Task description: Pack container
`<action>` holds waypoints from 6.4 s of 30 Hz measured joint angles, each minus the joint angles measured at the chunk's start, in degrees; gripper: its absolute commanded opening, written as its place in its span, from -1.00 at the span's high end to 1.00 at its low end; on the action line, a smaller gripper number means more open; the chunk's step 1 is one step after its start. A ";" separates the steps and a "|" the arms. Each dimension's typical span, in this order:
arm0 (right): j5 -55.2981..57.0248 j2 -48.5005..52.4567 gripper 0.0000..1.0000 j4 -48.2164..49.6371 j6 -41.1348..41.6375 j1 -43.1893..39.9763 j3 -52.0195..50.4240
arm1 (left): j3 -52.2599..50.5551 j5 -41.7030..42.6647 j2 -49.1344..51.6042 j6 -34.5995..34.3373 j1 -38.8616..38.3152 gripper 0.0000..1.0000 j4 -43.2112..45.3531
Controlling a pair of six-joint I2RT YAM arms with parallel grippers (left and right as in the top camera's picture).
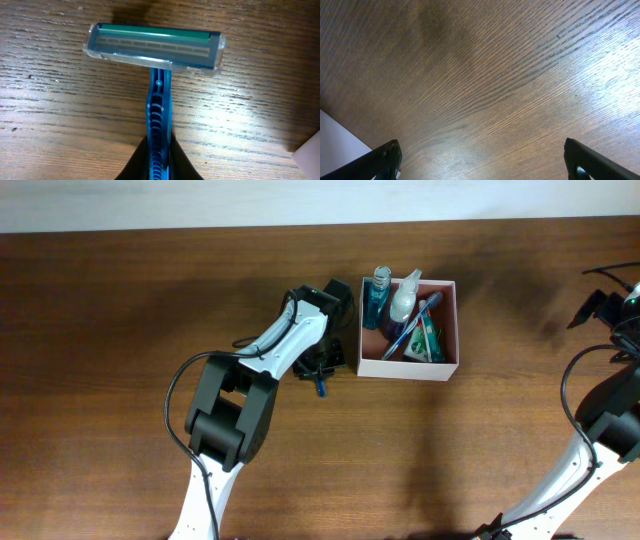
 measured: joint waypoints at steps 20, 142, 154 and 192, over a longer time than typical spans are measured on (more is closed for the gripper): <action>0.17 0.00 -0.98 0.00 0.02 0.00 0.00 | 17.31 -5.27 -0.52 9.57 4.90 0.93 -8.79; 0.17 0.00 -0.98 0.02 0.02 0.00 0.00 | -26.84 15.13 -45.57 53.16 25.11 -0.99 40.26; 0.17 0.00 -0.98 0.04 0.04 0.00 0.00 | -64.11 16.63 -74.14 50.69 27.39 -0.99 65.88; 0.20 0.00 -0.98 0.17 0.02 0.00 0.00 | -103.45 -1.51 -133.24 30.84 31.91 -0.99 76.41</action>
